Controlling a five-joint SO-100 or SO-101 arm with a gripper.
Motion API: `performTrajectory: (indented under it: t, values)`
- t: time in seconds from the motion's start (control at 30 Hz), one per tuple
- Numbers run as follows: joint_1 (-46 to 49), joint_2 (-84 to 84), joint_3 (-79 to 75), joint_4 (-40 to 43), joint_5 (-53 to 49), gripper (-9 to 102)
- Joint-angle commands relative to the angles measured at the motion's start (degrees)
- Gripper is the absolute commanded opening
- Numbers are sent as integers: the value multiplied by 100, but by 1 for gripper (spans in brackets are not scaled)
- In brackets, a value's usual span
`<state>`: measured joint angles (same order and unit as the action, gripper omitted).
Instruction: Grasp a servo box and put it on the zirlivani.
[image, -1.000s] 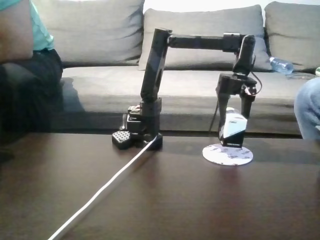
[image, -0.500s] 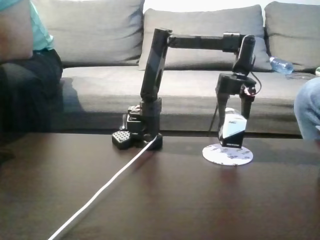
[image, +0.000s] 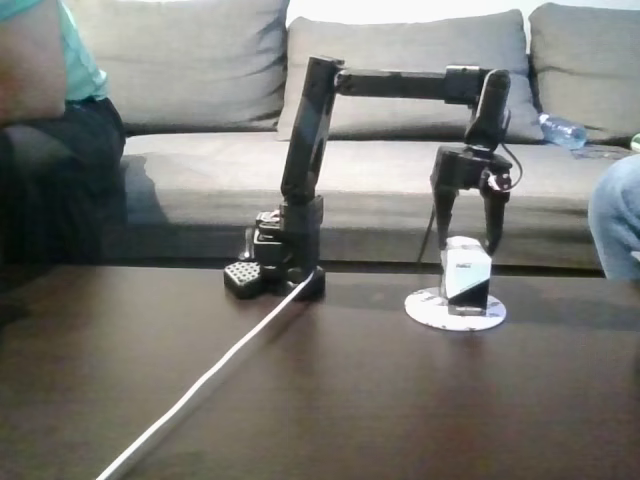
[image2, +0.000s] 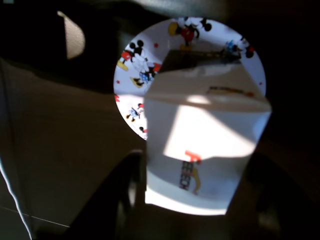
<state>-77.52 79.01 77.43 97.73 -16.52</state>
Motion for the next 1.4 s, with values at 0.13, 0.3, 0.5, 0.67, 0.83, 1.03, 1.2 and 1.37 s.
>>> performTrajectory:
  t: [0.13,0.3,0.5,0.67,0.83,1.03,1.2,1.37]
  values:
    - [35,132,-905,598,9,26]
    - [44,141,-1222,606,158,25]
    - [1213,580,-1661,589,659,2]
    - [3234,1169,-1934,589,729,0]
    - [5282,1564,-1151,431,747,0]
    - [6706,2751,1485,-1494,1072,0]
    - [6996,5229,4781,-3437,1310,0]
    - [6908,8218,7752,-4061,1424,0]
